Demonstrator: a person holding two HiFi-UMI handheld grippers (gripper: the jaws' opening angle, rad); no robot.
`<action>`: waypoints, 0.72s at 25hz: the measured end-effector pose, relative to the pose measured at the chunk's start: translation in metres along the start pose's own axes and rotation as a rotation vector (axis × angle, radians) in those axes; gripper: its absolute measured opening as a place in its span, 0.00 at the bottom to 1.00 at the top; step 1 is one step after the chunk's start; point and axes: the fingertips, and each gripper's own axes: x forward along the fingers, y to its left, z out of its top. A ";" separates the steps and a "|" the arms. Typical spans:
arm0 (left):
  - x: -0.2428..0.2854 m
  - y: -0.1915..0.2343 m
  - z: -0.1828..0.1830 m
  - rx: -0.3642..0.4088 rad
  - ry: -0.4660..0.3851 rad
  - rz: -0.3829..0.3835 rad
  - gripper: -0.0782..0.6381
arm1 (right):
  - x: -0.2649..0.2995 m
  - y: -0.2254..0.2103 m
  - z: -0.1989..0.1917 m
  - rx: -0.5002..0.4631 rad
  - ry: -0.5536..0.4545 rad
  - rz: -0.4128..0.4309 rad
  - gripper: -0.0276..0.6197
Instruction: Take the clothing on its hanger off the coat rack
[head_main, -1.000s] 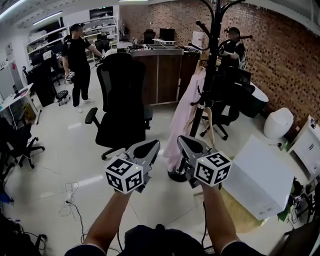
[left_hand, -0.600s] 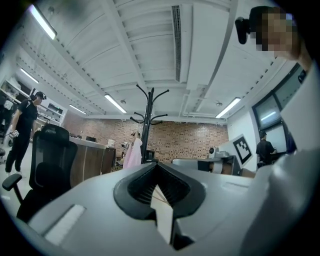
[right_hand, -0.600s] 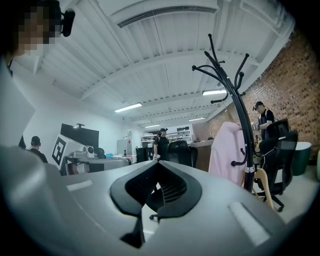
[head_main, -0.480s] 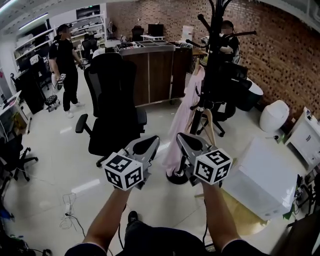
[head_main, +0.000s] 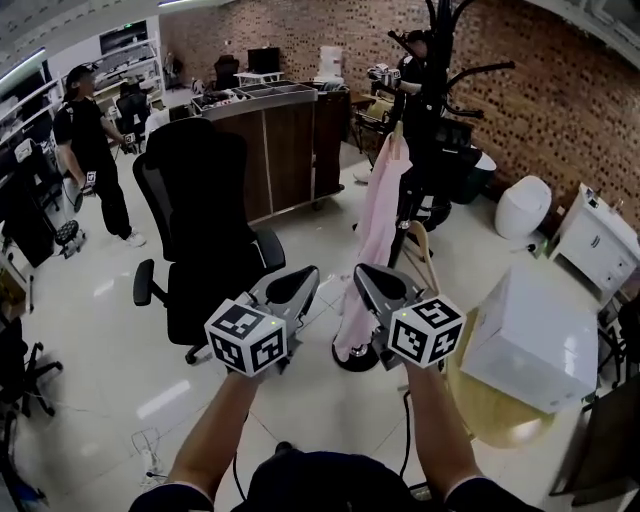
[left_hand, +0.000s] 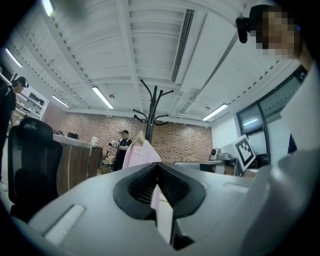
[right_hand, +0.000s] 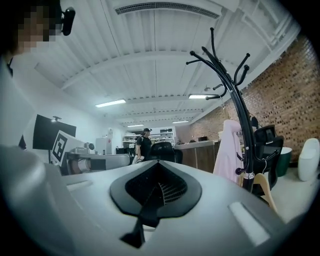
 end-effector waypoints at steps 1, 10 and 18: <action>0.002 0.005 0.000 -0.004 0.005 -0.016 0.13 | 0.004 -0.002 0.000 0.000 0.001 -0.022 0.05; 0.000 0.041 -0.011 -0.044 0.038 -0.103 0.13 | 0.025 -0.012 -0.002 -0.008 0.023 -0.182 0.05; 0.016 0.050 -0.007 -0.058 0.046 -0.119 0.13 | 0.028 -0.042 0.019 -0.027 0.033 -0.268 0.05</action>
